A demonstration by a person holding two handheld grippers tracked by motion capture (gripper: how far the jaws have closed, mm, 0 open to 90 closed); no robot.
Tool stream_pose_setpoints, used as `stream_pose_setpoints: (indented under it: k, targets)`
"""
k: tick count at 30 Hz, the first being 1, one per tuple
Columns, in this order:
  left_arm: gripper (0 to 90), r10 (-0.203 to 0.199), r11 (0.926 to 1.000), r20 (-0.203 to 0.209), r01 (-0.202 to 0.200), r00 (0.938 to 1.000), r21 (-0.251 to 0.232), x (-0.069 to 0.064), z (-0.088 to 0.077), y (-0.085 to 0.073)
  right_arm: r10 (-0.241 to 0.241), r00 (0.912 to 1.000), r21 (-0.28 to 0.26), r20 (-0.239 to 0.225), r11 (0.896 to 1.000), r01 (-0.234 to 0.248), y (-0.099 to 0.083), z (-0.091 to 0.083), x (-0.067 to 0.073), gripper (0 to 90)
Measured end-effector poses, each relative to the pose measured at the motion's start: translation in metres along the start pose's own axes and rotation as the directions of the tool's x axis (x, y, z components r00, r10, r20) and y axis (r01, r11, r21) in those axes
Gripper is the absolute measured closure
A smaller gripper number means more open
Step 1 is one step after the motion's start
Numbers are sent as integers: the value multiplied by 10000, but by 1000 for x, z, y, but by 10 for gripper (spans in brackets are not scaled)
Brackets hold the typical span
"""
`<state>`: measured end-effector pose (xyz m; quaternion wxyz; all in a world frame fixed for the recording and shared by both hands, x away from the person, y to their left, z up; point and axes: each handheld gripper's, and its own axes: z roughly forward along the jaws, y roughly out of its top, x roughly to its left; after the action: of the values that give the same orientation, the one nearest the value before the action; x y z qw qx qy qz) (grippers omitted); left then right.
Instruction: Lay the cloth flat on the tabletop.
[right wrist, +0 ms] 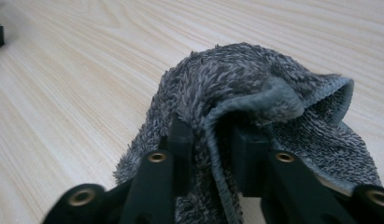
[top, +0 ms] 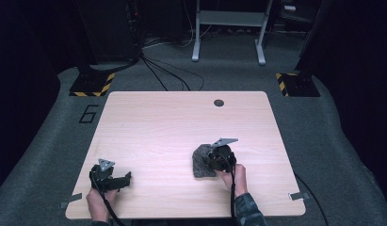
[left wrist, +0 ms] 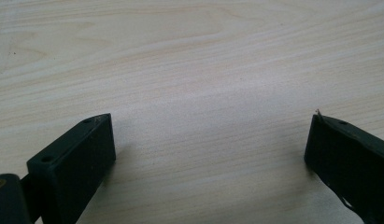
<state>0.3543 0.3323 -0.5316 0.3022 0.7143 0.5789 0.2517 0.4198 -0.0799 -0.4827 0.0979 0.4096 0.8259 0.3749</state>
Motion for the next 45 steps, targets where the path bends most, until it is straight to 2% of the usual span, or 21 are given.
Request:
stream_pose_setpoints:
  k: [10,13,14,15,18,20,21,22,25,26,27,29,30,32,34,36,38,39,40,43,45]
  targets:
    - [42,-45,10000,-144,44,9999,-54,-2,-3,-2,-290,9996,-736,8,9969,290,7,-20,9,780]
    - [47,24,9999,6,-24,10000,-103,-6,-4,-2,-68,10000,-825,25,9966,70,14,-27,13,779]
    - [47,-50,9997,374,58,9993,-227,-13,-6,-2,5,10000,-815,24,9967,-3,16,-30,15,779]
    - [48,-50,9997,374,58,9993,-227,-13,-6,-2,37,10000,-841,49,9965,-33,18,-31,17,779]
    - [55,772,9957,961,-717,9924,-592,-39,-13,6,44,10000,-885,-30,9961,-46,23,-32,26,778]
    - [56,1237,9902,1269,-1141,9842,-808,-54,-15,11,-114,9999,-835,-68,9964,108,26,-29,34,777]
    - [60,1237,9902,1269,-1141,9842,-808,-54,-15,11,-114,9999,-835,-68,9964,108,26,-29,34,777]
    - [63,1643,9845,1584,-1518,9736,-880,-67,-17,16,-187,9998,-757,-98,9970,179,28,-24,41,777]
    - [65,2150,9749,2005,-1977,9558,-1027,-84,-18,23,-234,9997,-671,-83,9975,228,29,-17,46,776]
    - [67,2257,9726,2148,-2071,9502,-1057,-89,-19,24,-179,9998,-594,-105,9981,172,29,-14,48,775]
    - [70,2257,9726,2148,-2071,9502,-1057,-89,-19,24,-134,9999,-527,-93,9985,128,28,-11,48,774]
    - [73,2588,9642,2311,-2366,9379,-1198,-98,-18,28,106,9998,-403,-154,9991,-112,27,-5,48,771]
    - [73,2868,9575,2699,-2659,9192,-1119,-107,-17,33,402,9991,-289,-155,9988,-406,26,-1,49,771]
    - [71,3071,9510,2814,-2825,9091,-1253,-117,-15,35,666,9975,-131,-239,9977,-669,23,7,49,757]
    - [71,3276,9447,3090,-3041,8929,-1227,-127,-13,38,622,9977,233,-264,9978,-616,21,17,53,673]
    - [74,3538,9353,3183,-3292,8795,-1300,-135,-12,40,396,9975,413,-582,9985,-372,19,24,56,461]
    - [89,3699,9290,3130,-3439,8747,-1368,-141,-13,42,227,9961,310,-852,9993,-201,18,23,57,352]
    - [94,3699,9290,3130,-3439,8747,-1368,-141,-13,42,227,9961,310,-852,9993,-201,18,23,57,352]
    - [95,3635,9313,3188,-3328,8754,-1479,-142,-12,44,174,9942,-133,-1058,9997,-189,16,11,51,304]
    - [112,3558,9342,3359,-3215,8721,-1548,-145,-11,49,369,9938,-610,-1049,9972,-435,14,-7,40,302]
    - [115,3631,9311,3339,-3257,8698,-1641,-147,-10,53,522,9949,-619,-866,9964,-577,13,-14,35,305]
